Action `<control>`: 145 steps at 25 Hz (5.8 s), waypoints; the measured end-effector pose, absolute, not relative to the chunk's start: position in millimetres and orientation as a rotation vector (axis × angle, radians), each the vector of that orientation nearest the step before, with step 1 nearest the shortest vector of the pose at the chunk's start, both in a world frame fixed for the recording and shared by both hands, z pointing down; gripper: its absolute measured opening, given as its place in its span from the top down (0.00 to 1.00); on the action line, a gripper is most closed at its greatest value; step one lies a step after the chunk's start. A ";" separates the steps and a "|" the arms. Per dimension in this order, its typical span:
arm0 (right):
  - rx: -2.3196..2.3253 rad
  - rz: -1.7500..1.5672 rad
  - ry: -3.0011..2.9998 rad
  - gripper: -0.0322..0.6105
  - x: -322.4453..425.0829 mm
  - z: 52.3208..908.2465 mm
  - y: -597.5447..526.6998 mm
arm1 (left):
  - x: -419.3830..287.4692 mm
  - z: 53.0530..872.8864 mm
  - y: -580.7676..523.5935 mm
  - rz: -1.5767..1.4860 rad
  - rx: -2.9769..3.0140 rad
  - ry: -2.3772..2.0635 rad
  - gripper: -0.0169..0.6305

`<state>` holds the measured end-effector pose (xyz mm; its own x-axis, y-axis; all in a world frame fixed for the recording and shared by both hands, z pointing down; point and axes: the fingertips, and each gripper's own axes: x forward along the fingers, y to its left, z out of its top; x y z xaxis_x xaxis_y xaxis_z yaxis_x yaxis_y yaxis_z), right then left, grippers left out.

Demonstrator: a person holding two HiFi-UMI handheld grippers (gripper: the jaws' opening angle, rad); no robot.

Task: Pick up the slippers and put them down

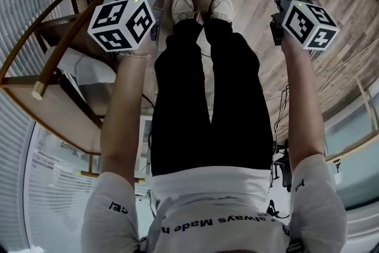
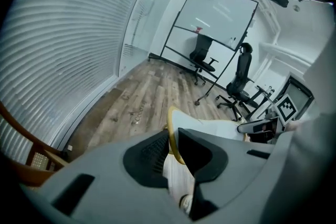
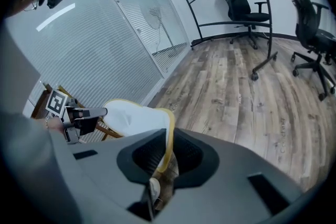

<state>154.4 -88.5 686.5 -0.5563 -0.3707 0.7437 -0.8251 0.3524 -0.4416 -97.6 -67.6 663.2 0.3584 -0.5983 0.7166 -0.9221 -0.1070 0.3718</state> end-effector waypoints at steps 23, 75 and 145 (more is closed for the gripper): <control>0.947 1.195 -2.087 0.88 132.8 996.3 -81.6 | -118.5 971.2 -63.9 0.560 1.803 -1.266 0.88; 0.947 0.626 -2.551 0.90 125.7 372.7 -118.7 | -45.1 375.4 -76.4 0.279 2.090 -1.496 0.95; 0.899 0.018 -2.936 0.92 40.6 -172.6 -38.1 | -56.1 -166.5 -15.3 -0.147 2.565 -1.540 0.95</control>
